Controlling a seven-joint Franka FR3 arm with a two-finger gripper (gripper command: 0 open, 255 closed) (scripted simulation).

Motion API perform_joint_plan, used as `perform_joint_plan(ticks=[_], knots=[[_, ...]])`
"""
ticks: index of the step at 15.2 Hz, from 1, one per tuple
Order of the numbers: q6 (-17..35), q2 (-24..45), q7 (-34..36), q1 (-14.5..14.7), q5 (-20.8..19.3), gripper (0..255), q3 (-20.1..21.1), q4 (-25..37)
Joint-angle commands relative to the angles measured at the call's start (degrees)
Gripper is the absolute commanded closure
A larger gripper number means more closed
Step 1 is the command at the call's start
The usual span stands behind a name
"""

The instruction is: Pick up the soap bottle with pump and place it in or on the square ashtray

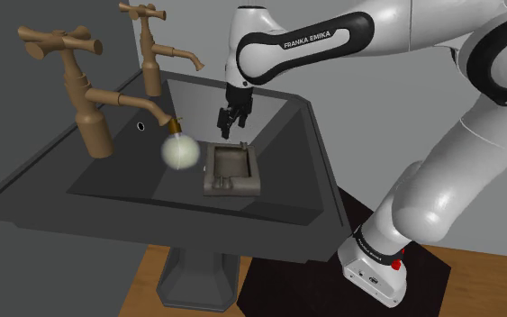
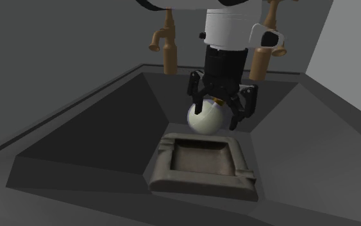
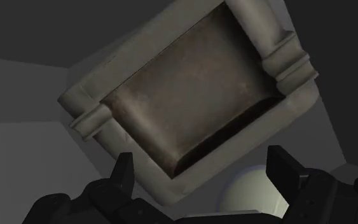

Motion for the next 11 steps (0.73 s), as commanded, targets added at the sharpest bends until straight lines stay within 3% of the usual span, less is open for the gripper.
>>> perform_joint_plan(ticks=[1, 11], knots=[[1.91, 3.48, -0.22, 0.75, -0.59, 0, 0.78, 2.86], [6.13, 21.01, -1.74, 4.85, -5.37, 0, 3.24, 21.92]])
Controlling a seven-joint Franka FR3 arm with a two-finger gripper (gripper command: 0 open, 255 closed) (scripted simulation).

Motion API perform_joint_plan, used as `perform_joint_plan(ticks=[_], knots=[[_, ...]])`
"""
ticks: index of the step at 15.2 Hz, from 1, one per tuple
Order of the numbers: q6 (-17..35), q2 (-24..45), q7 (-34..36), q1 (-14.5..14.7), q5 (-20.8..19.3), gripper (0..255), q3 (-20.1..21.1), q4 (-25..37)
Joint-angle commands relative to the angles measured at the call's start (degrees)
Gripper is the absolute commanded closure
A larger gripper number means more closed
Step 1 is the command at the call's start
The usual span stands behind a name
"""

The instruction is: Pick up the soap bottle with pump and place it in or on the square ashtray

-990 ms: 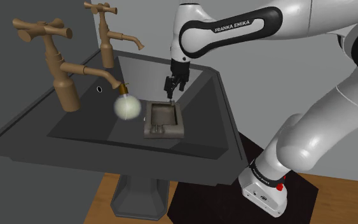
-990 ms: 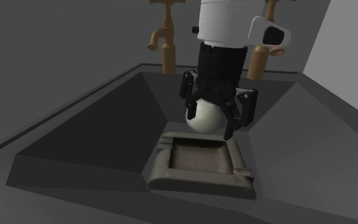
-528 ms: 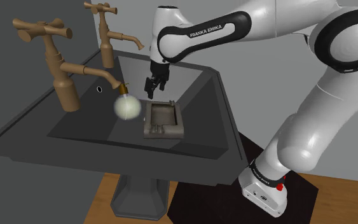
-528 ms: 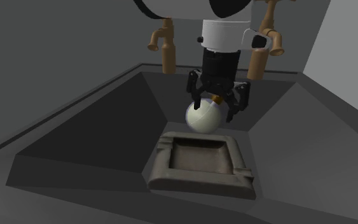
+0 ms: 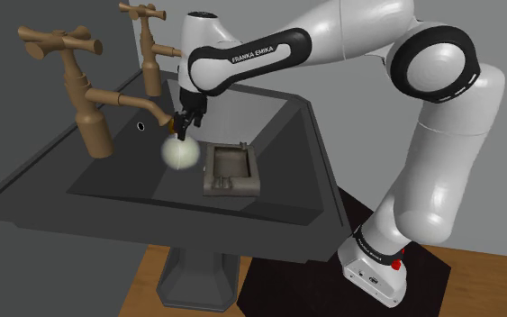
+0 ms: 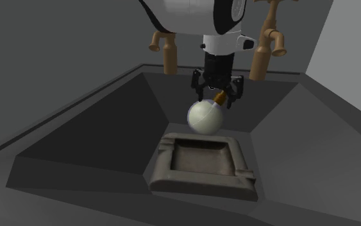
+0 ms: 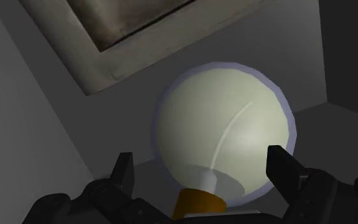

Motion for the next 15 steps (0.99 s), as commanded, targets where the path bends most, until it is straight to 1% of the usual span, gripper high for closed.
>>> perform_joint_plan(ticks=[1, 5, 12, 15], knots=[[-0.2, 3.66, -0.06, 1.22, -1.18, 0, 0.45, 5.02], [-0.43, 10.59, -0.82, 3.46, -3.26, 0, 0.95, 14.25], [3.2, 13.67, -0.46, 3.86, -3.89, 0, 0.58, 13.66], [3.48, 13.94, -0.43, 3.89, -3.95, 0, 0.55, 13.64]])
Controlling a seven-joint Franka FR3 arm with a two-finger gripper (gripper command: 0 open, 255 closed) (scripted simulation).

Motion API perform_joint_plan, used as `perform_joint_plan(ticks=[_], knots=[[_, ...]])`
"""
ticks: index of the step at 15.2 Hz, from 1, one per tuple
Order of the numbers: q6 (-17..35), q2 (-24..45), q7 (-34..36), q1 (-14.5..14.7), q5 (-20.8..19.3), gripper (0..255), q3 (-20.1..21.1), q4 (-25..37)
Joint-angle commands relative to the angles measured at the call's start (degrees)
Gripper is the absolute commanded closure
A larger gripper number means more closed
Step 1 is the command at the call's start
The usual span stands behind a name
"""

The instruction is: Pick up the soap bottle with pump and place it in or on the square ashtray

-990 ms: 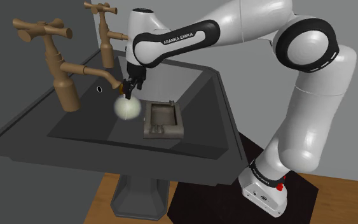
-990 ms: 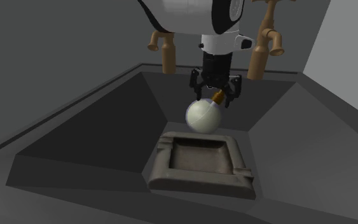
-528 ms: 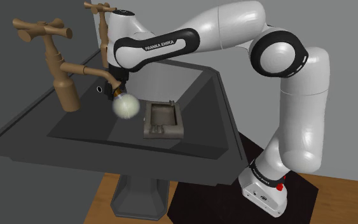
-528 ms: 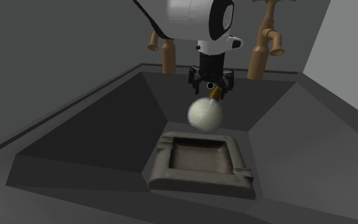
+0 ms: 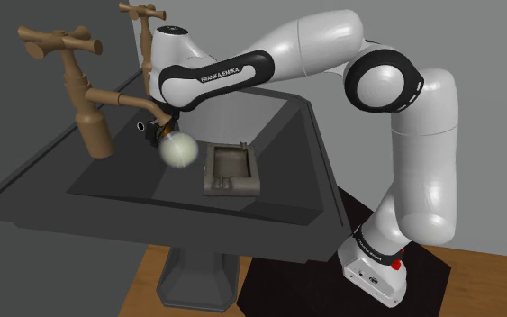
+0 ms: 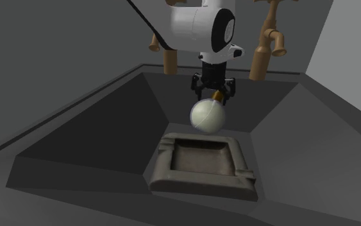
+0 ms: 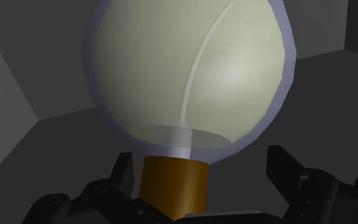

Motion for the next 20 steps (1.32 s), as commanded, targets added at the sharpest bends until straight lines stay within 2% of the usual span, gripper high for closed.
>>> perform_joint_plan(ticks=[1, 5, 6, 14, 20], knots=[[0.33, 0.11, 0.09, 0.08, 0.04, 0, 0.07, -0.75], [0.33, 0.11, 0.09, 0.08, 0.04, 0, 0.07, -0.74], [0.19, 0.33, 0.18, 0.19, -0.01, 255, 0.07, -0.39], [0.62, -0.07, 0.19, 0.12, 0.04, 255, 0.1, -1.22], [-2.8, -1.28, -0.08, 0.01, 0.37, 255, 0.29, 1.01]])
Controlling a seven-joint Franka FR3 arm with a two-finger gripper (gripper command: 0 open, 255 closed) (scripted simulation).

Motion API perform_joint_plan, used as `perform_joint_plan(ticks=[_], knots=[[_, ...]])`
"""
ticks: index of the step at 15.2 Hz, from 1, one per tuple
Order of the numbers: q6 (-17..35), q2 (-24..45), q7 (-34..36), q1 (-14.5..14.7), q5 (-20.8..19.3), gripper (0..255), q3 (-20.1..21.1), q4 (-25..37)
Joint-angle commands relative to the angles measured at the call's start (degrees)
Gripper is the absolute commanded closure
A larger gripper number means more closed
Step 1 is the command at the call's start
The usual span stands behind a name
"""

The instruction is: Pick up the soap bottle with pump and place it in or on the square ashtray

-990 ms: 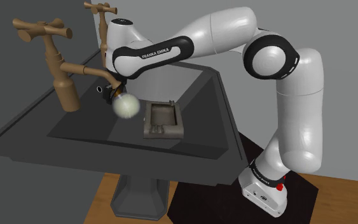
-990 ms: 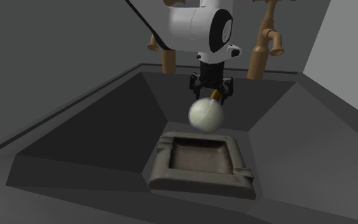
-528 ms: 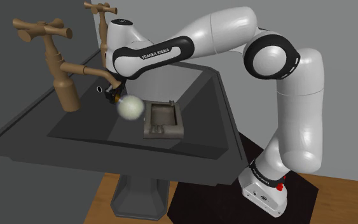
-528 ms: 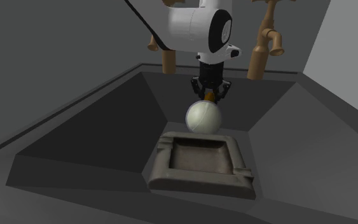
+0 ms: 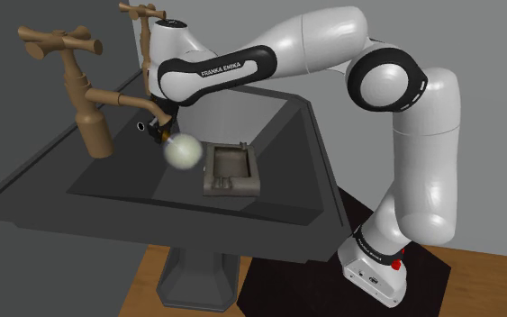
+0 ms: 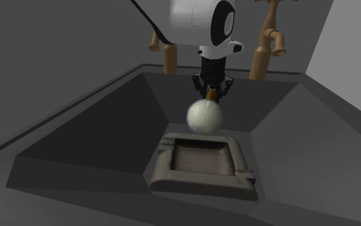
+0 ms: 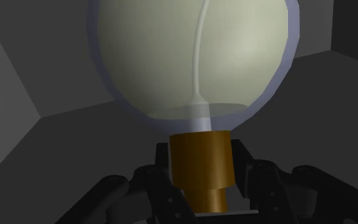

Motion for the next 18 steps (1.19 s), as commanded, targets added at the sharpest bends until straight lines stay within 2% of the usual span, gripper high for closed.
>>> perform_joint_plan(ticks=[1, 18], knots=[[-1.3, -0.64, -0.12, -0.07, 0.16, 255, 0.09, 0.65], [-13.15, -2.98, -0.49, 0.15, 0.82, 255, 0.51, 10.23]])
